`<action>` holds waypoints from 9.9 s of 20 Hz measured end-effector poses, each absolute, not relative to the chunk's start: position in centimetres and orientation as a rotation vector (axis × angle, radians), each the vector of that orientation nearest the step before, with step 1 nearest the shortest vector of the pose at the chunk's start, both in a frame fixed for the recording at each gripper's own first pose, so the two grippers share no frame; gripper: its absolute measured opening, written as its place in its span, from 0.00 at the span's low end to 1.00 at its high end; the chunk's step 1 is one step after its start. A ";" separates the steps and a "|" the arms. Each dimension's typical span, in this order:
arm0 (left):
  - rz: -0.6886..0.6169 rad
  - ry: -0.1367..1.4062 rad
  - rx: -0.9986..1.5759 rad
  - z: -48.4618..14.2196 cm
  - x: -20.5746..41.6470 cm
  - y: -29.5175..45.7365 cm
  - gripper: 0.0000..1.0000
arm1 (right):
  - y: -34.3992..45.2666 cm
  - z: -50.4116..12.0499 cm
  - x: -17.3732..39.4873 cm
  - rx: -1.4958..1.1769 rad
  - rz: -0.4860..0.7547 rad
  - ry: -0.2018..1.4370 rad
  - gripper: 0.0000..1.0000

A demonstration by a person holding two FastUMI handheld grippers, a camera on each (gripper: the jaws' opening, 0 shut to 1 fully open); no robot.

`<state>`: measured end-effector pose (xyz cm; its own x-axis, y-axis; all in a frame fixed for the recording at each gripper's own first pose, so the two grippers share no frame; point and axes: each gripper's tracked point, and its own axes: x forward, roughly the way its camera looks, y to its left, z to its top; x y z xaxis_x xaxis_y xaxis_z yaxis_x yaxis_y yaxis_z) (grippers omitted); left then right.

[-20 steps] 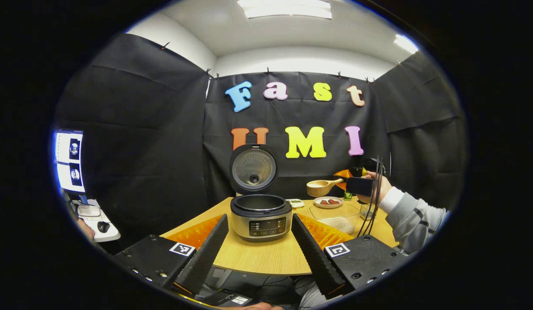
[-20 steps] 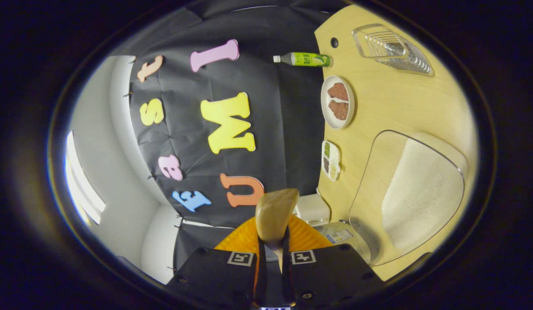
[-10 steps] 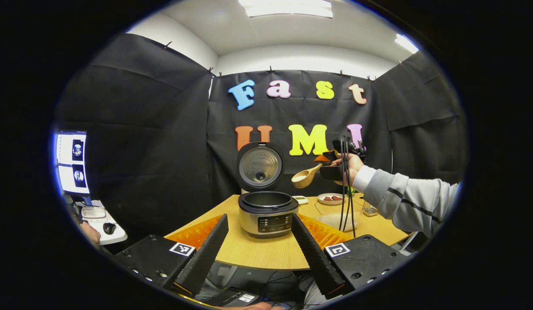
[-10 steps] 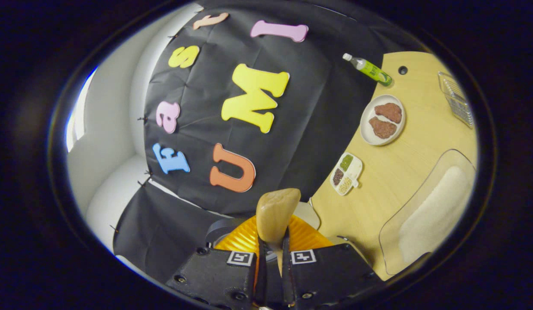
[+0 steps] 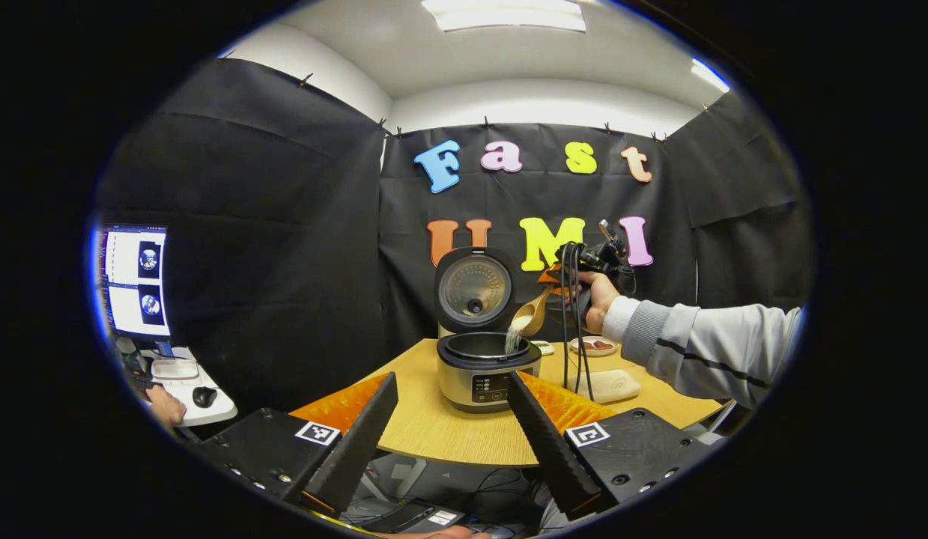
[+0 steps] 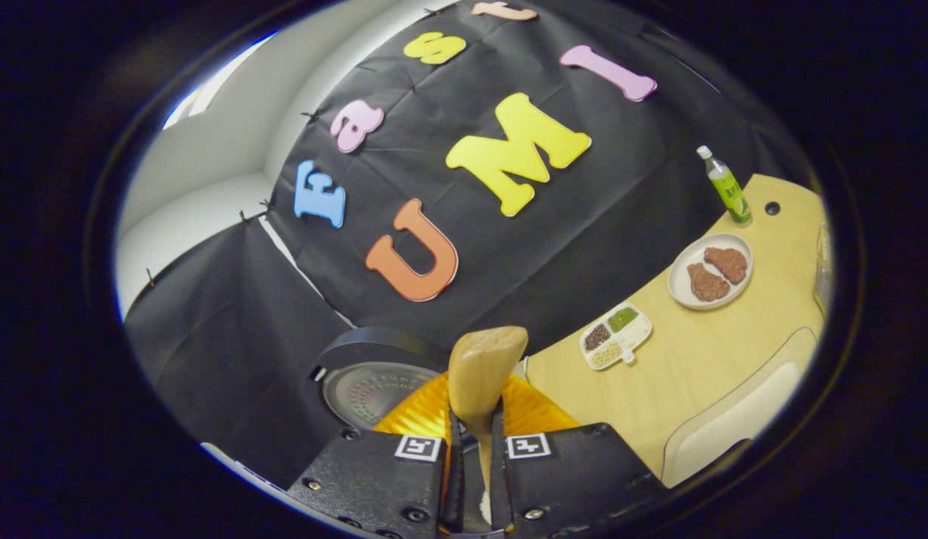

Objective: Close the left gripper, press the button to open the rice cooker; take a wooden spoon from the chopstick holder with the right hand, scoop a spoonful of rice and pour it into the rice cooker, then put the wooden spoon back into the chopstick holder.

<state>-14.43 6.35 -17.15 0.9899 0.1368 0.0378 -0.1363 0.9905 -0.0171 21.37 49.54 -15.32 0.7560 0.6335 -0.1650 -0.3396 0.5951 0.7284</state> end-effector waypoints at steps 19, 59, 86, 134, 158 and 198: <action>0.146 0.005 -0.029 -19.0 -14.5 6.4 0.94 | 56.2 -13.3 13.8 -0.046 0.685 0.102 0.17; 0.027 -0.069 0.012 -12.1 -8.3 -3.1 0.94 | 14.6 -10.2 23.4 -0.062 0.264 -0.013 0.18; 0.070 -0.023 -0.040 -10.1 5.5 -0.1 0.94 | 4.3 -22.0 28.7 0.207 0.052 0.091 0.90; 0.222 0.095 -0.136 -1.7 33.5 13.7 0.91 | -0.2 -11.1 3.3 0.194 0.170 -0.048 1.00; 0.186 0.365 -0.031 -16.7 19.5 5.7 0.88 | 0.0 -17.2 -3.8 0.214 0.276 0.020 1.00; 0.153 0.328 -0.036 -20.2 5.6 0.1 0.94 | 5.7 -14.4 -1.9 0.025 0.224 0.039 1.00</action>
<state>5.63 0.11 -20.23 0.9350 0.1441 -0.3239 -0.1557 0.9878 -0.0100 -1.93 5.75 -14.39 0.9742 0.2229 -0.0360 -0.2220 0.9746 0.0290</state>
